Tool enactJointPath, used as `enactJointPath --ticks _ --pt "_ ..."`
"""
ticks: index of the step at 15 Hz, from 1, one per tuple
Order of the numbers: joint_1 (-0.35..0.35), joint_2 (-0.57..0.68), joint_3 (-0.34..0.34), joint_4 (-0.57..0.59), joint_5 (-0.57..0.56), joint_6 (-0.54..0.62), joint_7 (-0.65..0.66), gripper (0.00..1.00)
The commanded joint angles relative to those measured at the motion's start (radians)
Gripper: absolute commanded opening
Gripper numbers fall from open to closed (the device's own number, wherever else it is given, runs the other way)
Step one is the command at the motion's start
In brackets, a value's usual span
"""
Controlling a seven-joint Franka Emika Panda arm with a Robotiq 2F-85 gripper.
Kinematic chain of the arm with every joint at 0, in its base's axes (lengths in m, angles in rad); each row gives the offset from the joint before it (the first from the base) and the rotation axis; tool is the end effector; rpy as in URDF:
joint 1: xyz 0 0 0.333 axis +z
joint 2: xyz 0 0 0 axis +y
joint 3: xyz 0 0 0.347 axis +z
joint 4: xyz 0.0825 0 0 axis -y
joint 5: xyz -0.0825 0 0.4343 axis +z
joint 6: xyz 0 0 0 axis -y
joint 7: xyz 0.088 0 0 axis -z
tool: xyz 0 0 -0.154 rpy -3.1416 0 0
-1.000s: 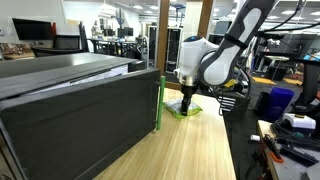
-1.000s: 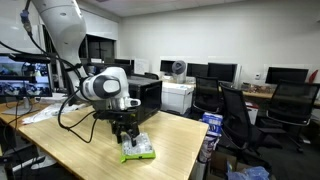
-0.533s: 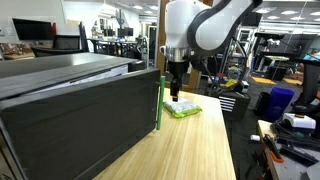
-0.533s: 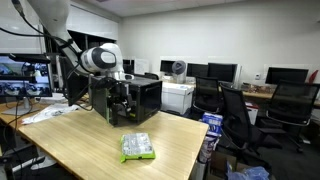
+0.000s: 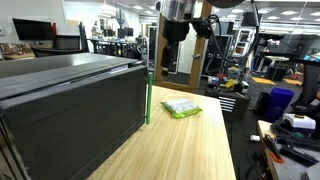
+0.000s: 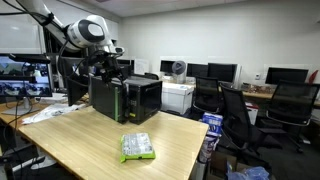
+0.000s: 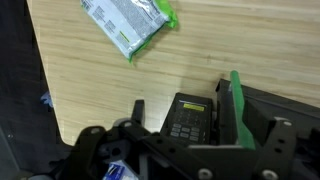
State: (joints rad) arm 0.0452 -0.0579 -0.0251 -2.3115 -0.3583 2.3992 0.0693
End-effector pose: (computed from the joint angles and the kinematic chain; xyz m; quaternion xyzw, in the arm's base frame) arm 0.5624 -0.0024 0.3365 0.9842 0.0980 0.0773 0.1257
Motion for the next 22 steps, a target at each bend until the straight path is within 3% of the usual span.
enactJointPath --ticks 1,8,15,18,22 --pt "-0.016 -0.046 0.021 -0.003 0.022 0.015 0.029 1.00" --pt "-0.040 -0.027 0.017 -0.027 0.029 0.264 0.104 1.00" --pt "-0.042 0.025 0.007 -0.106 0.001 0.582 0.139 1.00" --pt "-0.060 0.056 0.000 -0.107 -0.106 0.705 0.216 1.00" --pt "-0.061 0.091 -0.028 -0.087 -0.206 0.768 0.294 1.00"
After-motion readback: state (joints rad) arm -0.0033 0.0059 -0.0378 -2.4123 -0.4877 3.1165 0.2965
